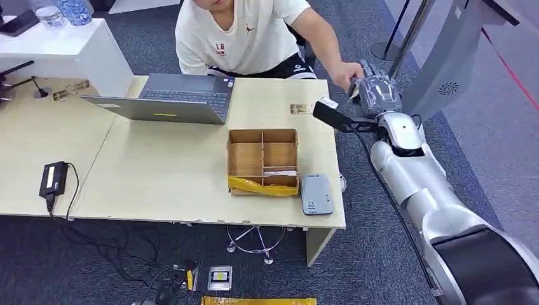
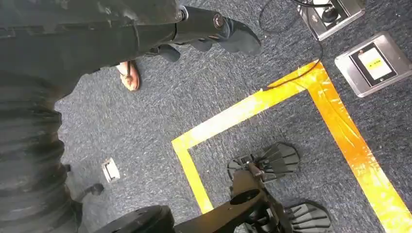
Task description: Pass the card to the sensor for recognition and then transmit it.
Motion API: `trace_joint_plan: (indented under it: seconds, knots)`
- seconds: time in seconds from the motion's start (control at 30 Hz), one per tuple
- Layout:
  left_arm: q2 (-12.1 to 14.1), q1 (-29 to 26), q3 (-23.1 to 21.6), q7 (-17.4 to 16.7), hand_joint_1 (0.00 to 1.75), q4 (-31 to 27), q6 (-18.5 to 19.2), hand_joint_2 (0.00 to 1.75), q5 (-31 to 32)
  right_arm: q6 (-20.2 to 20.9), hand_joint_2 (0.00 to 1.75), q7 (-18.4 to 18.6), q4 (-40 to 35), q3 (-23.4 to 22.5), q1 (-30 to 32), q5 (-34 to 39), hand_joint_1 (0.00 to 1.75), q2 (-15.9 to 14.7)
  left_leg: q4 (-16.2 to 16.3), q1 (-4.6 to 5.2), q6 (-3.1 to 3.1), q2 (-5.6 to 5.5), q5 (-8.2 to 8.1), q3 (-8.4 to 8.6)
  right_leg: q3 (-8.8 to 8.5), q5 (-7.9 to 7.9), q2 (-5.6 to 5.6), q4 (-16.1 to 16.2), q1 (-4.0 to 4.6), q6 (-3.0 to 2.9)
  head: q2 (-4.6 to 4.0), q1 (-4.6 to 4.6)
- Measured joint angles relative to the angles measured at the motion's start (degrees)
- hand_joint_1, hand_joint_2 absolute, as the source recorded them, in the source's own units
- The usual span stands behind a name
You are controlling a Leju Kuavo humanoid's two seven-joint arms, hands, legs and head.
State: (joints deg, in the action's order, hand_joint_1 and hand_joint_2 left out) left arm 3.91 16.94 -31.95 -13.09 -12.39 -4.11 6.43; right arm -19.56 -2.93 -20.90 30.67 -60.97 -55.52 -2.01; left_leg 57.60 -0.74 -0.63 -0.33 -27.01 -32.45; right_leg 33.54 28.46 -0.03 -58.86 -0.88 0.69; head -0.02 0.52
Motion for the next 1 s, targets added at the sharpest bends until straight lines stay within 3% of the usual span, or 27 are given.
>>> trace_joint_plan:
  seconds: [0.07, 0.1, 0.13, 0.33, 0.5, 0.7, 0.83, 1.0]
  knots:
    - [0.0, 0.0, 0.0, 0.0, 0.0, 0.0, 0.0, 1.75, 0.0, -0.02, 1.75, 0.0, 0.15, 0.0, 0.0, 0.05, 1.75, -0.02, 0.0, 0.0, 0.0, 0.0, 0.0, 0.0, 0.0, 0.0, 0.0, 0.0, 0.0, 0.0, 0.02, -0.02]
    - [0.0, 0.0, 0.0, 0.0, 0.0, 0.0, 0.0, 1.75, 0.0, -0.02, 1.75, 0.0, 0.18, 0.0, -0.01, 0.05, 1.2, -0.02, 0.0, 0.0, 0.0, 0.0, 0.0, -0.01, 0.0, 0.0, 0.0, 0.0, 0.0, 0.0, 0.0, 0.0]
    - [0.0, 0.01, 0.0, 0.0, 0.0, 0.0, 0.0, 1.75, 0.0, -0.02, 1.75, 0.0, 0.2, 0.0, -0.01, 0.07, 0.0, -0.04, 0.0, 0.0, 0.0, 0.0, 0.0, 0.0, 0.0, 0.0, 0.01, 0.0, 0.0, 0.0, 0.0, 0.0]
    - [0.0, 0.03, 0.0, 0.11, 0.0, 0.0, 0.0, 1.75, 0.02, -3.41, 1.75, -1.36, 0.63, 0.0, -0.03, 1.89, 0.0, -0.13, 0.0, 0.0, 0.0, 0.0, 0.0, 0.0, 0.0, 0.0, 0.03, 0.0, 0.0, 0.0, 0.0, 0.0]
    - [0.0, 0.01, 0.0, 0.24, 0.0, 0.0, -0.04, 1.75, -0.24, -8.4, 1.75, -5.07, 0.63, -1.27, -0.25, 7.87, 0.0, -0.37, 0.0, 0.0, 0.0, 0.01, 0.0, 0.01, 0.0, -0.01, 0.03, 0.0, 0.0, 0.0, 0.0, 0.0]
    - [0.04, -0.08, 0.02, 1.07, 0.0, 0.0, -0.17, 1.75, -0.61, -11.15, 1.75, -10.55, 0.55, -3.56, -0.6, 12.0, 0.0, -0.46, 0.0, 0.0, 0.0, 0.02, 0.0, 0.0, -0.01, -0.02, 0.03, -0.02, 0.0, 0.0, 0.0, -0.02]
    - [0.24, -0.54, 0.04, 2.23, 0.0, 0.02, -0.39, 1.75, -0.66, -11.91, 1.75, -15.13, -0.94, -5.12, -0.5, 15.43, 0.0, -0.04, -0.01, 0.0, 0.0, 0.03, 0.0, 0.0, -0.01, -0.02, 0.03, -0.03, 0.0, 0.0, 0.0, 0.0]
    - [0.59, -1.14, -0.02, 3.34, 0.0, 0.02, -0.5, 1.75, -0.17, -9.07, 1.75, -13.0, -7.68, -5.77, 2.56, 16.81, 0.0, 0.24, -0.01, -0.01, 0.0, 0.03, 0.0, 0.0, -0.01, -0.01, 0.0, -0.02, 0.01, 0.0, 0.02, 0.0]
